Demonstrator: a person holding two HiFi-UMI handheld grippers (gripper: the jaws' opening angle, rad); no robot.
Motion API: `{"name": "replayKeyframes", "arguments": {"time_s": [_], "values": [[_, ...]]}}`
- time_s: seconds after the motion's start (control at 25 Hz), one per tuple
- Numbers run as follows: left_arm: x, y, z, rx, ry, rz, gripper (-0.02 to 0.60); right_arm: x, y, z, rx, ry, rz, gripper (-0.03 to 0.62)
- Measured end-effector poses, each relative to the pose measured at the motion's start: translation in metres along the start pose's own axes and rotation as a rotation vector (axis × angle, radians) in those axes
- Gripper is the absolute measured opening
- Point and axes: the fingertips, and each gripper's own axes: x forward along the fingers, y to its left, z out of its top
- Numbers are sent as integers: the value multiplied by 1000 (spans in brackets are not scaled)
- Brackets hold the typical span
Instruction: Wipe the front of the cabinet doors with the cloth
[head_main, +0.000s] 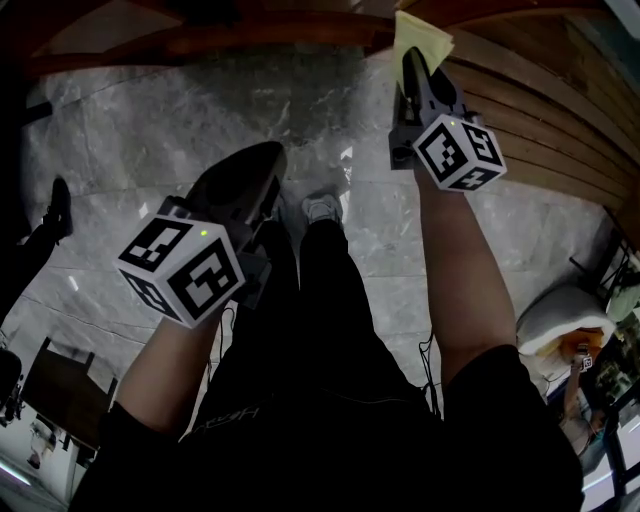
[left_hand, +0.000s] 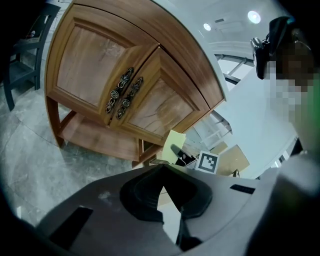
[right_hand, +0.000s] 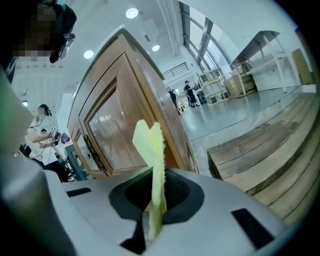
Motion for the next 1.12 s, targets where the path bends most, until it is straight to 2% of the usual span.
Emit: {"name": "replayKeyframes", "arguments": {"time_s": [0.12,0.36,0.52,0.6,0.72,0.84,1.0,1.12], "values": [[6,-10,-2,14,5,-4,6,-10,-16,4,32,-18,-18,41],[14,-29,-10,23,1,-4,6,-27,-32,2,29,-9,-19,41],[9,-41,-8,7,-20,-1,6,-48,-24,10,74,0,-4,41],[0,-49,1,3,-41,8,6,-64,-8,21,75,21,31,41],[-24,-60,32,37,-111,24,6,-88,22,50,62,49,134,41],[-63,-77,52,64,-131,40,6,-125,56,75,111,107,212,41],[-118,-126,86,146,-190,28,6,-170,115,147,172,78,321,41],[-149,-167,101,205,-214,-10,6,-205,158,192,111,94,396,41]]}}
